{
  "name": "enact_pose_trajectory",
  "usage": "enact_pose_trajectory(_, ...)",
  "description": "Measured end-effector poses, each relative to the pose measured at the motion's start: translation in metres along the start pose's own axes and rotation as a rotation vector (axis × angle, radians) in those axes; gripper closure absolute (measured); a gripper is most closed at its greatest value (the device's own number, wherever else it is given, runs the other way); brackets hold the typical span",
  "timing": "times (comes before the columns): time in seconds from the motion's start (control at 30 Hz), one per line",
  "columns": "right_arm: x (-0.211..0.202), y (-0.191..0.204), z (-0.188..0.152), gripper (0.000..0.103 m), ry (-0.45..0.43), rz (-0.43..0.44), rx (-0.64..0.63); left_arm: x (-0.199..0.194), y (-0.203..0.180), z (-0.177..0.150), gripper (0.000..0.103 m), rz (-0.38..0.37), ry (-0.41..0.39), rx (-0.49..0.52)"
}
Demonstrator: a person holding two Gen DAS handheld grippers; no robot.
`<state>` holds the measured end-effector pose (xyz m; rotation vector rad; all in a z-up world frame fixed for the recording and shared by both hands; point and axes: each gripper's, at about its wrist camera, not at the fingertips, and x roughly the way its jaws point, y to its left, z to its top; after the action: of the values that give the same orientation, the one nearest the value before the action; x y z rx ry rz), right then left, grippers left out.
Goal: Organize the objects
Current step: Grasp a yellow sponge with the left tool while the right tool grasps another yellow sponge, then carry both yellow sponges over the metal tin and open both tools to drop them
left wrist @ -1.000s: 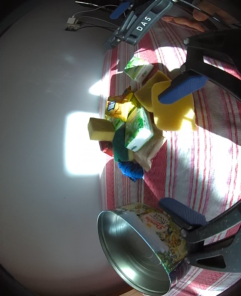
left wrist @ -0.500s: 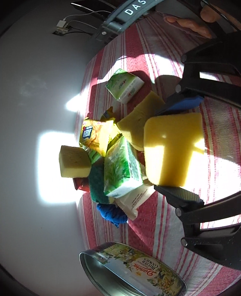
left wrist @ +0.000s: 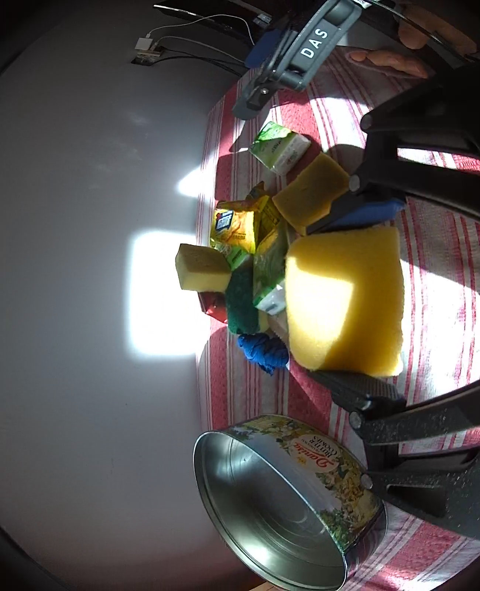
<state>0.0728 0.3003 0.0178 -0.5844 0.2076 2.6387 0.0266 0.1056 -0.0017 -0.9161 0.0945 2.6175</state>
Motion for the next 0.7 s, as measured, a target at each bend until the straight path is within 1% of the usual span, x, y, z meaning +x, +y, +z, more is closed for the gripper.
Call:
enact_pose_trajectory(0.1,0.009,0.017,-0.005,0.000,0.079,0.101,-0.025,-0.002,0.023,0.003,0.036,0.034,0.003,-0.035)
enact_pose_trajectory(0.17,0.016,0.029,-0.009,0.000,0.137,0.145,-0.042,-0.005,0.031,0.004,0.036,0.056,-0.008,-0.036)
enact_pose_trajectory(0.27,0.025,0.044,-0.016,0.000,0.207,0.154,-0.085,-0.010,0.036,0.005,0.036,0.080,-0.026,-0.017)
enact_pose_trajectory(0.37,0.034,0.058,-0.026,0.001,0.286,0.195,-0.119,-0.012,0.040,0.006,0.036,0.100,-0.040,-0.004)
enact_pose_trajectory(0.4,0.036,0.061,-0.028,0.003,0.308,0.204,-0.132,-0.013,0.042,0.007,0.036,0.104,-0.041,-0.003)
enact_pose_trajectory(0.47,0.042,0.070,-0.032,0.007,0.344,0.192,-0.163,-0.014,0.045,0.007,0.036,0.113,-0.040,0.004)
enact_pose_trajectory(0.5,0.045,0.074,-0.034,0.015,0.367,0.188,-0.177,-0.014,0.047,0.007,0.036,0.118,-0.043,0.010)
enact_pose_trajectory(0.53,0.048,0.077,-0.036,0.026,0.391,0.193,-0.189,-0.015,0.049,0.007,0.036,0.123,-0.047,0.014)
enact_pose_trajectory(0.57,0.052,0.080,-0.038,0.032,0.416,0.199,-0.199,-0.015,0.050,0.008,0.036,0.128,-0.050,0.018)
enact_pose_trajectory(0.6,0.054,0.083,-0.041,0.044,0.440,0.197,-0.208,-0.015,0.052,0.008,0.036,0.130,-0.053,0.022)
enact_pose_trajectory(0.63,0.053,0.086,-0.040,0.048,0.434,0.186,-0.217,-0.016,0.054,0.009,0.036,0.129,-0.054,0.023)
enact_pose_trajectory(0.7,0.049,0.089,-0.042,0.049,0.431,0.193,-0.217,-0.018,0.059,0.010,0.036,0.126,-0.060,0.023)
